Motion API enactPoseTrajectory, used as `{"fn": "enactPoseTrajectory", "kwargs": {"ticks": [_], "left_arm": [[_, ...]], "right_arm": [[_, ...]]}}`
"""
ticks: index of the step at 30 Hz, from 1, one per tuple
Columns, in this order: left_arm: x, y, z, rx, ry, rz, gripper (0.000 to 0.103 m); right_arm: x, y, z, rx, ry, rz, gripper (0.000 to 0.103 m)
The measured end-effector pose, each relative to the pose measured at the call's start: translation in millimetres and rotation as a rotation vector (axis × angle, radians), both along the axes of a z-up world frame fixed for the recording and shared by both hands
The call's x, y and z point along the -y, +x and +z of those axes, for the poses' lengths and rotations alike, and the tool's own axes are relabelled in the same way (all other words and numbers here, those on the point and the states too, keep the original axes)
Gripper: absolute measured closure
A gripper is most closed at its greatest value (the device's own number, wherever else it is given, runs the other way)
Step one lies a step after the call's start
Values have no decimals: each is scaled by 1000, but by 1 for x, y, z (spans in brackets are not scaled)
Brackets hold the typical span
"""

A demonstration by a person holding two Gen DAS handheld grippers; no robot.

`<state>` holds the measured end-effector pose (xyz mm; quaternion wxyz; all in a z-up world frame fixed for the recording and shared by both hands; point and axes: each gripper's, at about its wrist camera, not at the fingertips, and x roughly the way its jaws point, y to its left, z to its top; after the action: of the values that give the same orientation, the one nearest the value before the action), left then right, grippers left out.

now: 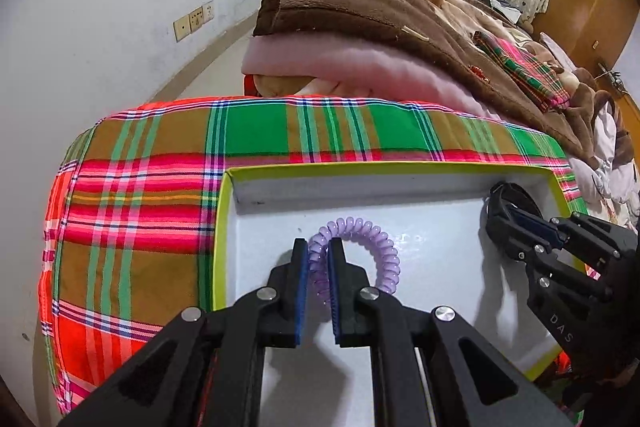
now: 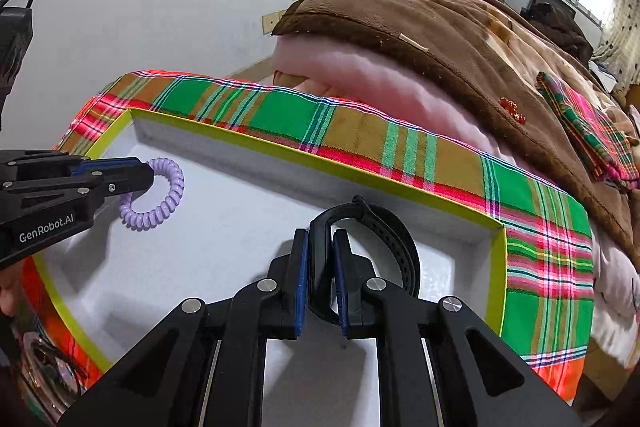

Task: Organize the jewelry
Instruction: 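Carry both items into the yellow box and open both grippers to release them, then grasp the light blue coil hair tie with the right gripper while the left approaches the beige claw clip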

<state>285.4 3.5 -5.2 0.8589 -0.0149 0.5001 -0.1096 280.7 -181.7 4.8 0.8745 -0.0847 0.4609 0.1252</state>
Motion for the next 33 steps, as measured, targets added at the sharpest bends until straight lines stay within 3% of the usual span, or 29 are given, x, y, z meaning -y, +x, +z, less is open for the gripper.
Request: {"fn": "enactPoseTrajectory", "kwargs": {"ticks": [8, 18, 20, 21, 23, 33], "left_arm": [[-4, 1, 0, -7, -19, 7, 92], [-10, -4, 9, 5, -43, 27, 72], [-11, -8, 16, 19, -59, 21, 69], [-11, -10, 19, 27, -63, 22, 65], [-12, -17, 28, 49, -68, 19, 57], [-26, -79, 68, 147, -122, 15, 51]], "right_arm": [[0, 1, 1, 0, 0, 0, 90], [4, -3, 11, 33, 22, -12, 86], [4, -7, 16, 44, 27, -10, 82], [5, -9, 18, 49, 30, -9, 74], [6, -17, 25, 65, 45, -7, 67], [14, -75, 57, 142, 115, 4, 67]]}}
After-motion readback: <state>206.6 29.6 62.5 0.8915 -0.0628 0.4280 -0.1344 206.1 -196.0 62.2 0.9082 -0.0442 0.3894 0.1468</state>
